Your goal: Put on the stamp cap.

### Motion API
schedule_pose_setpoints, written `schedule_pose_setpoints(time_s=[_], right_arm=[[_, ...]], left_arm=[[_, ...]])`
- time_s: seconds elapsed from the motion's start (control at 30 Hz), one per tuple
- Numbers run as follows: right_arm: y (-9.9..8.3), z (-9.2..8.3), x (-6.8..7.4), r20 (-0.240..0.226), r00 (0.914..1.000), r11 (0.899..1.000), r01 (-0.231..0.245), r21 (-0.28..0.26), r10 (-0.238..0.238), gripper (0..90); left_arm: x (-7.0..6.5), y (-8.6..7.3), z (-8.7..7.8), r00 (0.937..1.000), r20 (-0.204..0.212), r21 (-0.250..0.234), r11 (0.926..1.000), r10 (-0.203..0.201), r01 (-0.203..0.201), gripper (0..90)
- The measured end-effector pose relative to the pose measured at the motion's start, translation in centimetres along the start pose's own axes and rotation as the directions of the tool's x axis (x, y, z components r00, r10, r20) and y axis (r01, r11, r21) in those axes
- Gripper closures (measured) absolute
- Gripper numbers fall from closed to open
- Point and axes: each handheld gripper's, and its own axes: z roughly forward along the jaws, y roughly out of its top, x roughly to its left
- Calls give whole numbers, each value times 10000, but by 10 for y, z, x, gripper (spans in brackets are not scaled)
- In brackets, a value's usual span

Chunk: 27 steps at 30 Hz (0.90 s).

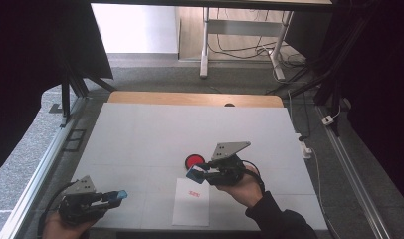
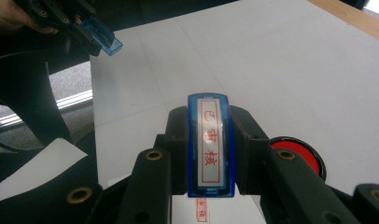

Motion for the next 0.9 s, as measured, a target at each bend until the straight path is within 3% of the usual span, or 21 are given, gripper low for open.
schedule_pose_setpoints(time_s=[0.23,0.53,0.9], right_arm=[[2,-2,-1,-115,9999,10000,-10,-77,9,716],[4,-5,0,-185,9998,9998,-48,-186,44,716],[6,-7,1,-367,9993,9998,-29,-220,21,716]], left_arm=[[0,1,0,10000,85,-45,10000,42,-42,684],[-4,11,5,9971,617,-174,9989,450,-440,684],[-9,31,16,9838,1363,-356,9930,1162,-1123,684]])
